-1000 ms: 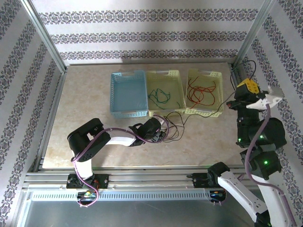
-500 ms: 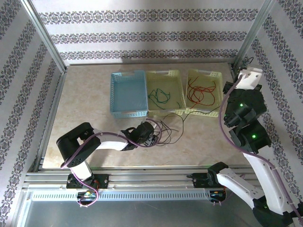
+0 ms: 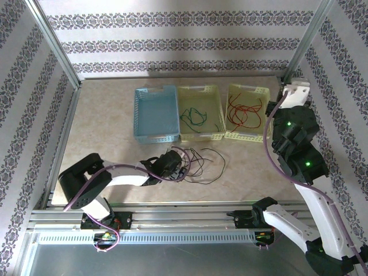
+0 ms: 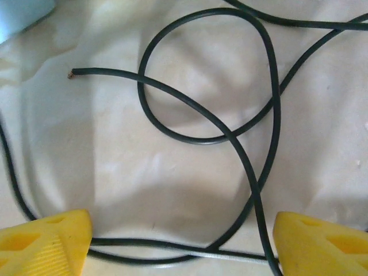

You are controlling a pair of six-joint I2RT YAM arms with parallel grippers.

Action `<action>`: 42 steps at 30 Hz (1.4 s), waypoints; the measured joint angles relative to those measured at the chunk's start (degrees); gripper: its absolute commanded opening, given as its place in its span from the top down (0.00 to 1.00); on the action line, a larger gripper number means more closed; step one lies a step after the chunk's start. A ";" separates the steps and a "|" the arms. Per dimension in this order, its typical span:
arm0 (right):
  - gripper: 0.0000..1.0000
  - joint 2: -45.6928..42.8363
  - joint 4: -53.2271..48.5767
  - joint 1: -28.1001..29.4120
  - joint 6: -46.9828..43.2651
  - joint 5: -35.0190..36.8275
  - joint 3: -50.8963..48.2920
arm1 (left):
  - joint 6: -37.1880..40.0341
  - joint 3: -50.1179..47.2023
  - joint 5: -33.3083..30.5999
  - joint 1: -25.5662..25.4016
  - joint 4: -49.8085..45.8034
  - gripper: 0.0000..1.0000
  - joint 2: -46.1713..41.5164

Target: Untangle the cables

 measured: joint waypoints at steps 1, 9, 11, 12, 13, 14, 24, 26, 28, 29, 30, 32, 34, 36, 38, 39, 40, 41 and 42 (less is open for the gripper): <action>1.00 0.70 -0.02 1.03 0.83 -1.66 0.35 | 0.00 -0.50 -0.04 0.00 -0.39 0.15 -1.99; 1.00 16.37 3.85 12.92 7.08 -12.11 4.57 | -1.84 -1.49 -12.35 0.11 1.36 0.11 -25.38; 1.00 21.86 5.35 15.17 7.89 -14.10 6.45 | -3.93 -1.49 -18.91 0.20 0.37 0.11 -29.90; 1.00 24.87 6.12 16.06 8.26 -15.17 7.78 | -5.14 -1.49 -22.10 0.33 -0.74 0.11 -31.89; 1.00 27.34 6.71 16.63 8.50 -15.93 9.01 | -6.56 -1.49 -25.38 0.50 -2.34 0.11 -33.64; 1.00 30.32 7.43 17.16 8.74 -16.98 10.60 | -8.15 -1.51 -28.52 0.72 -4.35 0.11 -35.32; 1.00 55.65 10.84 16.90 16.74 -30.49 25.79 | -18.12 -7.54 -39.54 2.38 -19.37 0.11 -47.65; 0.94 59.56 10.82 16.61 19.28 -33.46 26.75 | -18.27 -7.54 -38.97 2.38 -19.74 0.11 -46.14; 0.60 62.71 10.14 16.22 22.16 -36.04 26.75 | -18.25 -7.50 -37.77 2.38 -19.71 0.11 -43.54; 0.53 63.82 9.70 15.98 23.34 -36.83 26.58 | -18.03 -7.48 -36.76 2.38 -19.65 0.11 -41.81; 0.50 64.46 9.16 15.72 24.46 -37.55 25.90 | -17.73 -7.45 -35.54 2.38 -19.63 0.11 -39.95; 0.44 64.22 8.61 15.10 26.16 -37.62 23.41 | -16.65 -7.30 -32.68 2.38 -19.12 0.11 -36.87; 0.42 62.36 8.79 14.58 27.52 -36.76 19.34 | -15.15 -6.78 -29.33 2.38 -18.01 0.11 -34.12; 0.42 58.62 8.66 13.90 28.52 -34.99 13.60 | -13.46 -6.05 -25.57 2.38 -16.37 0.11 -31.89; 0.42 53.57 8.66 13.18 29.53 -33.31 7.39 | -11.58 -5.46 -21.51 2.38 -14.36 0.11 -30.21; 0.42 50.29 8.70 12.70 30.10 -32.37 4.00 | -10.45 -5.16 -18.86 2.38 -13.31 0.12 -29.33; 0.42 46.73 8.83 12.17 30.60 -31.39 0.61 | -9.40 -4.85 -16.04 2.34 -12.41 0.12 -28.55; 0.42 43.39 8.92 11.67 30.88 -30.60 -2.25 | -8.31 -4.52 -13.11 2.27 -11.45 0.11 -27.61; 0.42 40.13 8.90 11.15 31.15 -29.88 -4.79 | -7.17 -4.02 -9.75 2.23 -10.60 0.11 -26.47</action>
